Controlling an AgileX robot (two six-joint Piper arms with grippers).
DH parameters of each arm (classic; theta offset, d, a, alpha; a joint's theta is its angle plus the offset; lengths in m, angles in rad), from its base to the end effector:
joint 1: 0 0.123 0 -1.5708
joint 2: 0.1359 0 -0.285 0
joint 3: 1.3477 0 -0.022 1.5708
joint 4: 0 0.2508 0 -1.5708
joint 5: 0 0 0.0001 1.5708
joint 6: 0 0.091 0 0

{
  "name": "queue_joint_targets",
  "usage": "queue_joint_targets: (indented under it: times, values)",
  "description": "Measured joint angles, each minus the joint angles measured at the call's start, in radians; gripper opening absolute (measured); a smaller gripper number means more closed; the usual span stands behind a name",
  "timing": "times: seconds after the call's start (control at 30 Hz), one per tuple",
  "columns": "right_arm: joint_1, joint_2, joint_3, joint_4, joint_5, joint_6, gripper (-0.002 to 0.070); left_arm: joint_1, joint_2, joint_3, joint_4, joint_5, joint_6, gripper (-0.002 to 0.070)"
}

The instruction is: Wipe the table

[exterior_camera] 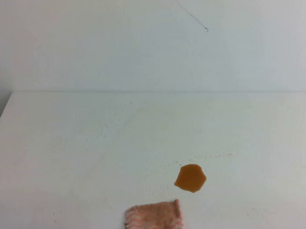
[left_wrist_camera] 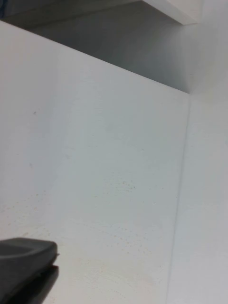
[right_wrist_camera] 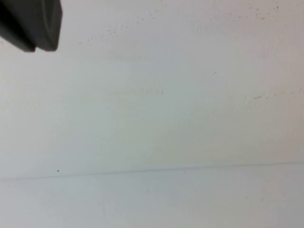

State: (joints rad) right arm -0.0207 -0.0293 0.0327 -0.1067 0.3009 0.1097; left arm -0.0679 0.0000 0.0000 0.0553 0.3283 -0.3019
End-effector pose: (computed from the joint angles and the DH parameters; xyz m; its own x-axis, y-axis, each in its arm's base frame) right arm 0.0535 -0.0040 0.1767 -0.2134 0.0122 -0.9769 0.0532 0.9986 0.0008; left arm 0.0539 -0.0020 0.1836 -0.2429 -0.2310 -0.9422 -0.0097 0.9718 -0.2357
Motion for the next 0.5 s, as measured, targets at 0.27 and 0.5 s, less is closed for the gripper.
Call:
queue_joint_targets:
  times: [0.27, 0.5]
  values:
    - [0.000, 0.000, 0.000, -0.002, -0.013, 0.000, -0.0004, 0.000, 0.000, 0.000, 0.000, 0.000, 0.000, -0.0001]
    - [0.000, 0.000, 0.000, -0.068, -0.329, 0.000, -0.0004, 0.000, 0.000, 0.000, 0.000, 0.000, 0.000, -0.0001]
